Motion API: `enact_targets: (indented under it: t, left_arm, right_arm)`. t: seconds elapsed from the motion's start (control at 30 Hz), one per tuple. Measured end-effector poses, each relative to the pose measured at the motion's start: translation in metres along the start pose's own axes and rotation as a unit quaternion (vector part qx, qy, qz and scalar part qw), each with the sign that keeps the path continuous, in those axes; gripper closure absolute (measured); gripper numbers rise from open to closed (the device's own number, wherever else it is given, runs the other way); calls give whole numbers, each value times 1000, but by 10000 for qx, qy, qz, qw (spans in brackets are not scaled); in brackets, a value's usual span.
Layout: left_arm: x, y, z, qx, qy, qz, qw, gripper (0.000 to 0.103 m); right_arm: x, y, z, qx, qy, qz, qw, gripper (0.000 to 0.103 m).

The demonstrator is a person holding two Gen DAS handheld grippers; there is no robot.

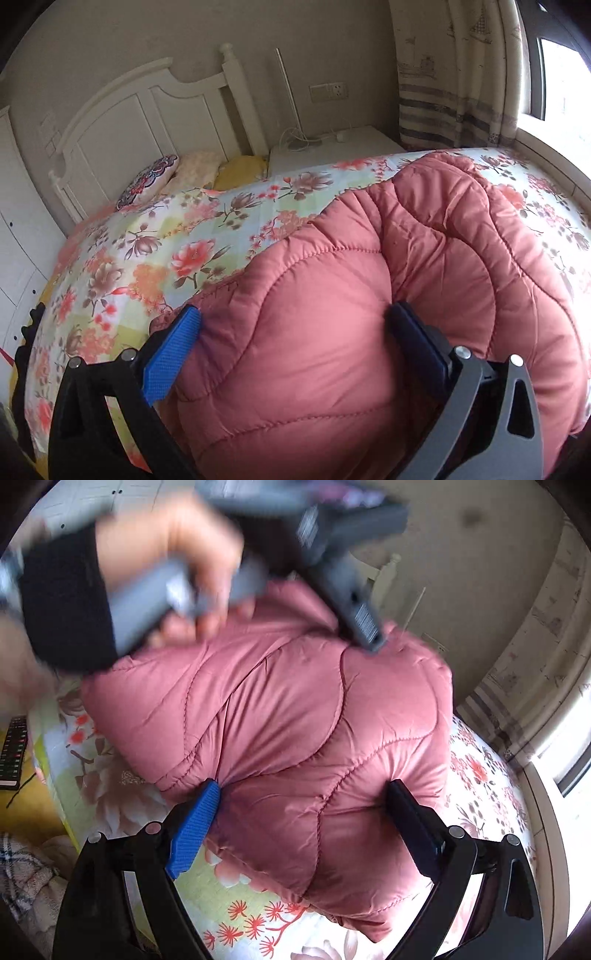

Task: Fold large clothes

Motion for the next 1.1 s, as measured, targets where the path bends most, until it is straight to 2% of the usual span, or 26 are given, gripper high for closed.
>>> enact_targets:
  t: [0.1, 0.13, 0.2, 0.23, 0.33, 0.4, 0.47, 0.57, 0.73, 0.8, 0.83, 0.87, 0.97, 1.1]
  left_arm:
    - [-4, 6, -6, -69, -173, 115, 9998, 2]
    - [-4, 8, -6, -95, -183, 58, 9998, 2]
    - [-2, 13, -7, -230, -173, -152, 9995, 2]
    - [-1, 15, -7, -315, -176, -269, 9990, 2]
    - [-1, 19, -9, -464, -220, -447, 9977, 2]
    - [-1, 18, -10, -468, -250, -448, 9976, 2]
    - [-1, 20, -10, -473, -266, -449, 9975, 2]
    - [-1, 20, -11, -494, -273, -478, 9973, 2]
    - [-1, 22, -12, -550, -292, -551, 9965, 2]
    - [-1, 24, -12, -616, -294, -558, 9961, 2]
    - [0, 26, -13, -677, -279, -587, 9956, 2]
    - [1, 27, -13, -733, -251, -642, 9949, 2]
    - [6, 32, -14, -870, -177, -821, 9927, 2]
    - [6, 31, -14, -872, -189, -824, 9926, 2]
  right_arm:
    - [-13, -3, 2, -111, -160, 454, 9988, 10]
    - [-18, -7, 6, -67, -267, 698, 9972, 11]
    - [-32, -23, 14, 195, -616, 1249, 9901, 22]
    - [-38, -41, 21, 446, -795, 1421, 9856, 22]
    - [-36, -91, 39, 988, -1062, 1299, 9809, 24]
    - [-22, -126, 52, 1350, -1088, 1295, 9763, 32]
    - [4, -162, 68, 1756, -972, 1407, 9695, 44]
    - [45, -190, 90, 2049, -793, 1413, 9653, 53]
    - [112, -210, 120, 1904, -304, 1250, 9732, 54]
    - [147, -203, 121, 1762, 213, 1412, 9739, 54]
    - [174, -191, 112, 1584, 690, 1584, 9721, 54]
    - [187, -185, 105, 1469, 897, 1641, 9713, 54]
    - [201, -191, 97, 1851, 920, 2086, 9559, 54]
    - [200, -190, 95, 1813, 895, 2130, 9559, 53]
Point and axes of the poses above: each gripper's, at about its wrist camera, not at the fingertips, and x roughly the way its jaws point, y to its left, z to its top, the point moved 5 cm from there along x, roughly the way its jaws point, and after that the axes turned 4 degrees about y, right-handed, at the moved point
